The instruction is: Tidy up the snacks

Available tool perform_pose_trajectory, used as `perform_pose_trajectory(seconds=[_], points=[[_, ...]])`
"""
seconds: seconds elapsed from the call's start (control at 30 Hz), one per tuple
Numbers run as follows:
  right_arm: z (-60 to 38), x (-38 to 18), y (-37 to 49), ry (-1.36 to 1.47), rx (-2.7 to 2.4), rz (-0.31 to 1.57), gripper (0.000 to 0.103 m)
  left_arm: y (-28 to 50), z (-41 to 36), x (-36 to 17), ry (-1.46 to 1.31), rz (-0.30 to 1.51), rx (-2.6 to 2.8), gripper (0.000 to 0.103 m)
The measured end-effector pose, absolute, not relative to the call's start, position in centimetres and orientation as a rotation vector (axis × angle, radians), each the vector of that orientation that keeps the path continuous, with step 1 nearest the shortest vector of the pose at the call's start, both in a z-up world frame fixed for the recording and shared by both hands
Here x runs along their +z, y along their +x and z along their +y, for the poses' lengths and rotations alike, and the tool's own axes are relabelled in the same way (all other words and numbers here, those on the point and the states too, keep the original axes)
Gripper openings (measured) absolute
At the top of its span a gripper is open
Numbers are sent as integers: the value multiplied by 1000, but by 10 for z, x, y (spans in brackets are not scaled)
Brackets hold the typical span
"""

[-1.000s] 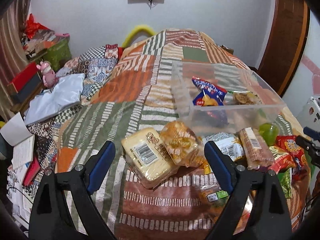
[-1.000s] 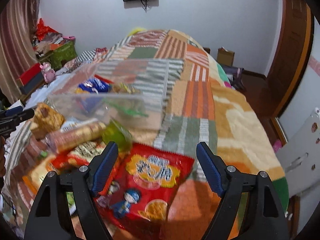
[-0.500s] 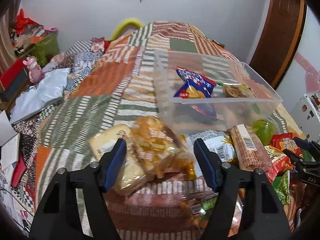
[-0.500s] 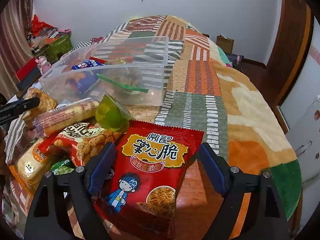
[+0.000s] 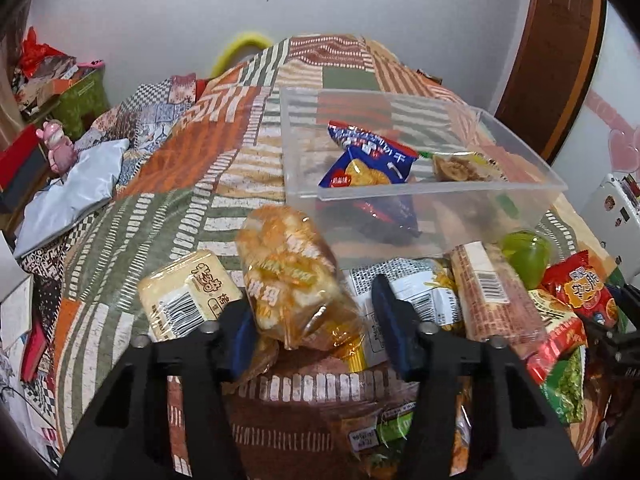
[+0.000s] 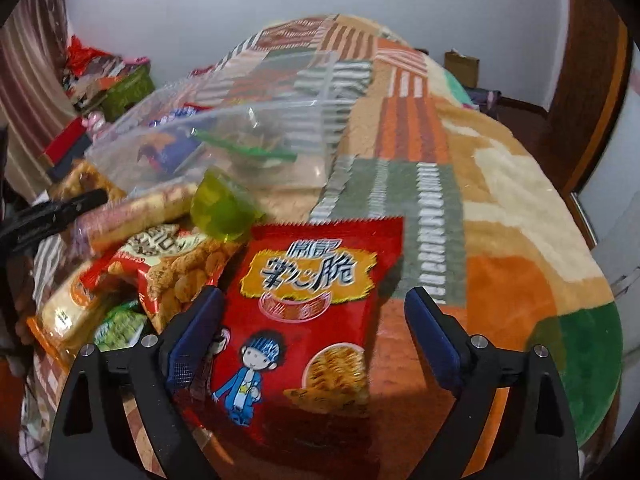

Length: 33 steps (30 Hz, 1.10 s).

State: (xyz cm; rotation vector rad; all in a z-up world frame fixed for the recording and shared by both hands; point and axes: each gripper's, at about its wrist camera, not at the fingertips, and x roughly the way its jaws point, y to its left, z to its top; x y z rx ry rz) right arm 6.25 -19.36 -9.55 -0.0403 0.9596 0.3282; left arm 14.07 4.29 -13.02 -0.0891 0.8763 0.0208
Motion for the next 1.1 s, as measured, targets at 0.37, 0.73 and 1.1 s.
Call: perform_pose_trajectory(seconds=[0.37, 0.73, 1.1], points=[[-191, -94, 64, -59, 336, 933, 62, 127, 46, -125, -113, 861, -1, 34], [-198, -71, 57, -54, 311, 858, 60, 105, 42, -97, -115, 795, -27, 34], [-199, -31, 63, -21, 318, 738, 60, 102, 35, -57, -134, 699, -48, 34]])
